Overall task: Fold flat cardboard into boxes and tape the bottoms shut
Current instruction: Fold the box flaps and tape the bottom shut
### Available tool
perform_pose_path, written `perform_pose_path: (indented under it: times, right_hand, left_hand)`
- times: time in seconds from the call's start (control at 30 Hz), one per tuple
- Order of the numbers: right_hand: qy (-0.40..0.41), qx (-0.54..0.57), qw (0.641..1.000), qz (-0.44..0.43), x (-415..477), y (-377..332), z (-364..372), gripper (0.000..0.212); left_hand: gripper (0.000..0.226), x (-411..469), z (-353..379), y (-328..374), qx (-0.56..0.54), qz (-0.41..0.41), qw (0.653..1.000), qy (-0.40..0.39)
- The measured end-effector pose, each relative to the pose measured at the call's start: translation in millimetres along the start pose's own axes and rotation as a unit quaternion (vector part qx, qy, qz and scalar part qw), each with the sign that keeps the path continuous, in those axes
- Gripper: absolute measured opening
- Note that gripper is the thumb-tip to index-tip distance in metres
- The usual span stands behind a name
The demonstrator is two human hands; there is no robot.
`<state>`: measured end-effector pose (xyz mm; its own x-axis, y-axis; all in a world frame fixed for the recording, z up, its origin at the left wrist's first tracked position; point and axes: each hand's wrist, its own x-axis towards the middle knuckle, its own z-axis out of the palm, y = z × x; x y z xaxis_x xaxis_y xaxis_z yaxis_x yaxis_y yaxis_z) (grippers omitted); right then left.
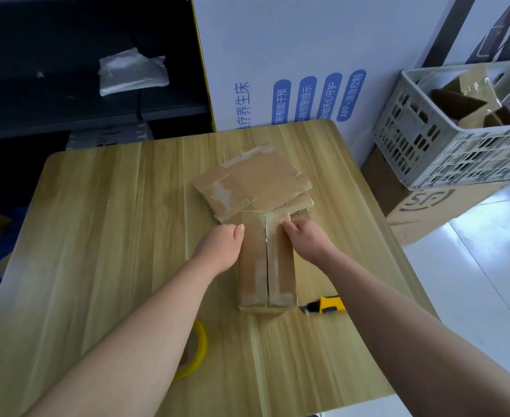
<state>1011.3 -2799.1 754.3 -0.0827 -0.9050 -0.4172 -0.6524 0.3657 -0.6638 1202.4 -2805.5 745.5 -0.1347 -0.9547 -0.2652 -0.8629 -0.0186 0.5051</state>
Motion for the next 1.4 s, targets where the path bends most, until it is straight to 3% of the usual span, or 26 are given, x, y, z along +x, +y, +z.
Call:
perform_pose_path:
  times: [0.13,0.2,0.33,0.4,0.43,0.5,0.63,0.8,0.9,0.97,1.1,1.2,1.33,1.4]
  right_hand:
    - [0.044,0.169,0.984,0.037,-18.6,-1.8,-7.6,0.047]
    - [0.041,0.174,0.983,0.033,-29.7,-2.9,-8.5,0.038]
    - [0.032,0.18,0.983,0.014,-49.9,-7.6,-12.0,0.022]
    - [0.025,0.209,0.977,-0.013,-62.2,-5.6,-13.3,0.016]
    - [0.031,0.228,0.973,-0.033,-67.9,-2.3,-14.0,0.019]
    - [0.05,0.235,0.968,-0.072,-78.8,6.8,-15.2,0.03]
    - [0.064,0.118,0.988,-0.074,-92.6,30.9,-2.9,0.04]
    - [0.002,0.047,0.998,-0.033,-94.7,78.8,19.8,0.023]
    - [-0.026,-0.083,0.995,-0.046,-93.1,94.4,23.2,0.027]
    - [-0.023,-0.104,0.994,-0.036,-89.5,94.9,19.7,0.03]
    - [0.01,-0.032,0.999,-0.04,-86.5,76.0,-1.9,0.037]
    - [-0.008,-0.019,0.997,-0.069,-89.1,56.8,-9.9,0.044]
    - [-0.026,-0.071,0.992,-0.105,-81.0,54.7,-8.7,0.036]
    - [-0.019,-0.08,0.99,-0.119,-75.5,53.0,-11.7,0.034]
  left_hand:
    - [0.058,-24.4,-9.4,1.3,-0.115,-0.041,0.987,0.109]
    - [0.058,-37.9,-11.8,4.0,-0.146,-0.058,0.979,0.132]
    - [0.058,-60.5,-15.8,15.1,-0.202,-0.04,0.972,0.109]
    - [0.043,-69.3,-17.9,17.9,-0.231,-0.006,0.967,0.108]
    - [0.034,-73.6,-17.8,18.3,-0.243,0.006,0.964,0.107]
    - [0.036,-79.9,-9.7,15.3,-0.27,0.01,0.96,0.071]
    - [0.04,-101.3,27.2,7.6,-0.331,-0.036,0.943,0.006]
    - [0.027,-114.9,57.0,-2.7,-0.198,-0.035,0.978,-0.061]
    - [0.022,-112.3,60.9,-4.1,-0.02,-0.004,0.997,-0.072]
    - [0.025,-106.8,53.8,-1.2,0.03,-0.009,0.998,-0.056]
    - [0.047,-95.6,40.9,6.5,-0.028,-0.031,0.999,0.018]
    - [0.057,-93.7,38.2,20.2,-0.05,-0.047,0.998,0.013]
    - [0.037,-94.6,44.7,34.8,-0.03,-0.062,0.998,0.004]
    - [0.037,-93.4,45.4,35.7,-0.042,-0.076,0.996,0.025]
